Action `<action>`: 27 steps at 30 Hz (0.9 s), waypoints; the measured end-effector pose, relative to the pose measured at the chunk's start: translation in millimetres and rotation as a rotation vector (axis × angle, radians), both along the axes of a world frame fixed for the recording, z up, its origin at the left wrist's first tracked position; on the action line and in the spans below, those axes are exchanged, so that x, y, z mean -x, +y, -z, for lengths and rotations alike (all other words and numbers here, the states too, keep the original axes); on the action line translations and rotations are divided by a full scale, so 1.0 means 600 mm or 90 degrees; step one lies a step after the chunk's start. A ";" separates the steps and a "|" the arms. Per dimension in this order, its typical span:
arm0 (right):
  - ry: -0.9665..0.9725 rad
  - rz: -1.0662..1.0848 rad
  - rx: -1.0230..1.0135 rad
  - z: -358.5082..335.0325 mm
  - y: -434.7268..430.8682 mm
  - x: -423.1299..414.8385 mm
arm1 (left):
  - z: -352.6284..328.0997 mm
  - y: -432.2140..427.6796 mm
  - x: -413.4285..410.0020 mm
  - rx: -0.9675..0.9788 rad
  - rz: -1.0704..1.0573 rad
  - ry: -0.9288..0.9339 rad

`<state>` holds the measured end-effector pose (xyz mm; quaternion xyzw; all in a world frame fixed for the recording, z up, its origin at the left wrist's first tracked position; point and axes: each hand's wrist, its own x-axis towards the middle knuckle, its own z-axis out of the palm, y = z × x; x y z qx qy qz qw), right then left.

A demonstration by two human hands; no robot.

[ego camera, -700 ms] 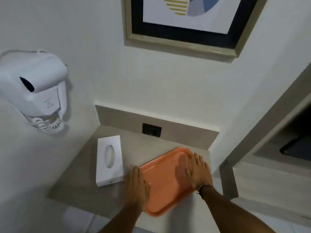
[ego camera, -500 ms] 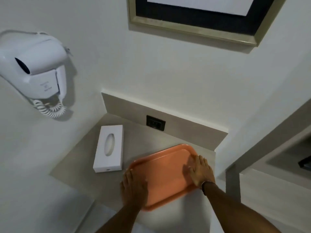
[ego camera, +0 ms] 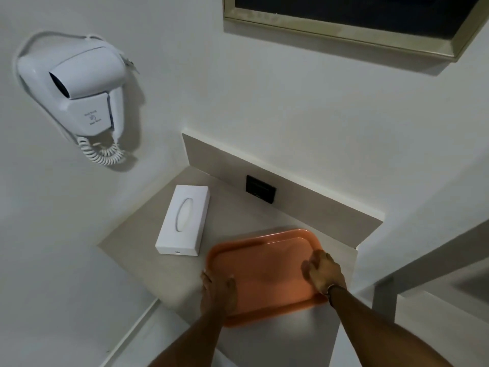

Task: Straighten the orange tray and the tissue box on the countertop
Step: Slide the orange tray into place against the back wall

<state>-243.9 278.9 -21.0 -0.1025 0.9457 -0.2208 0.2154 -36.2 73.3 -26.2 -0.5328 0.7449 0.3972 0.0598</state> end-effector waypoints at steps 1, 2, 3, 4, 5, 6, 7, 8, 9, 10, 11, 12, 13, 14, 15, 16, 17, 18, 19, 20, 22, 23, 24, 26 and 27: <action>0.001 0.017 0.008 0.002 -0.001 0.003 | -0.002 -0.002 0.002 -0.003 -0.003 0.003; 0.005 0.030 0.014 0.000 -0.002 0.004 | -0.006 -0.004 0.003 -0.005 -0.005 0.004; 0.008 0.041 0.017 0.000 -0.003 0.004 | -0.010 -0.008 0.004 -0.008 -0.004 0.005; 0.005 0.054 0.017 0.000 -0.004 0.003 | -0.013 -0.013 0.007 -0.009 0.001 0.007; 0.004 0.068 0.021 -0.001 -0.005 0.000 | -0.013 -0.020 0.010 -0.007 0.014 0.012; 0.003 0.086 0.026 0.000 -0.004 -0.003 | -0.014 -0.028 0.014 -0.004 0.031 0.019; 0.005 0.108 0.032 0.004 -0.002 -0.005 | -0.013 -0.038 0.020 -0.001 0.048 0.029; 0.005 0.134 0.036 0.004 0.001 -0.011 | -0.010 -0.050 0.028 0.000 0.069 0.040; 0.002 0.161 0.043 0.008 0.007 -0.015 | -0.007 -0.063 0.037 -0.001 0.093 0.046; -0.002 0.188 0.047 0.013 0.012 -0.020 | -0.007 -0.076 0.048 -0.004 0.119 0.051; 0.001 0.215 0.049 0.014 0.017 -0.028 | -0.005 -0.089 0.060 -0.007 0.145 0.058; 0.003 0.245 0.052 0.008 0.020 -0.041 | -0.005 -0.100 0.070 -0.010 0.178 0.066; 0.008 0.274 0.056 0.004 0.022 -0.053 | -0.004 -0.109 0.082 -0.009 0.216 0.075; 0.010 0.299 0.056 0.000 0.022 -0.065 | -0.006 -0.118 0.094 -0.007 0.247 0.081; 0.016 0.318 0.055 0.000 0.022 -0.075 | -0.007 -0.126 0.107 -0.007 0.265 0.085; 0.019 0.339 0.052 -0.005 0.020 -0.084 | -0.010 -0.131 0.119 -0.007 0.278 0.084; 0.022 0.362 0.051 -0.001 0.020 -0.093 | -0.014 -0.135 0.132 -0.006 0.293 0.078; 0.020 0.384 0.051 -0.004 0.018 -0.102 | -0.016 -0.139 0.144 -0.002 0.312 0.069; 0.023 0.402 0.051 -0.001 0.018 -0.109 | -0.018 -0.142 0.154 0.005 0.333 0.059; 0.020 0.420 0.045 0.000 0.018 -0.115 | -0.021 -0.145 0.163 0.012 0.353 0.052; 0.017 0.448 0.037 0.002 0.019 -0.125 | -0.021 -0.150 0.175 0.020 0.387 0.038; 0.020 0.458 0.037 0.006 0.021 -0.129 | -0.021 -0.151 0.180 0.020 0.405 0.028; 0.018 0.468 0.035 0.006 0.022 -0.134 | -0.021 -0.151 0.184 0.020 0.423 0.020; 0.024 0.486 0.036 0.001 0.020 -0.141 | -0.022 -0.149 0.192 0.018 0.452 0.008; 0.028 0.492 0.037 0.002 0.021 -0.142 | -0.024 -0.148 0.195 0.013 0.460 0.005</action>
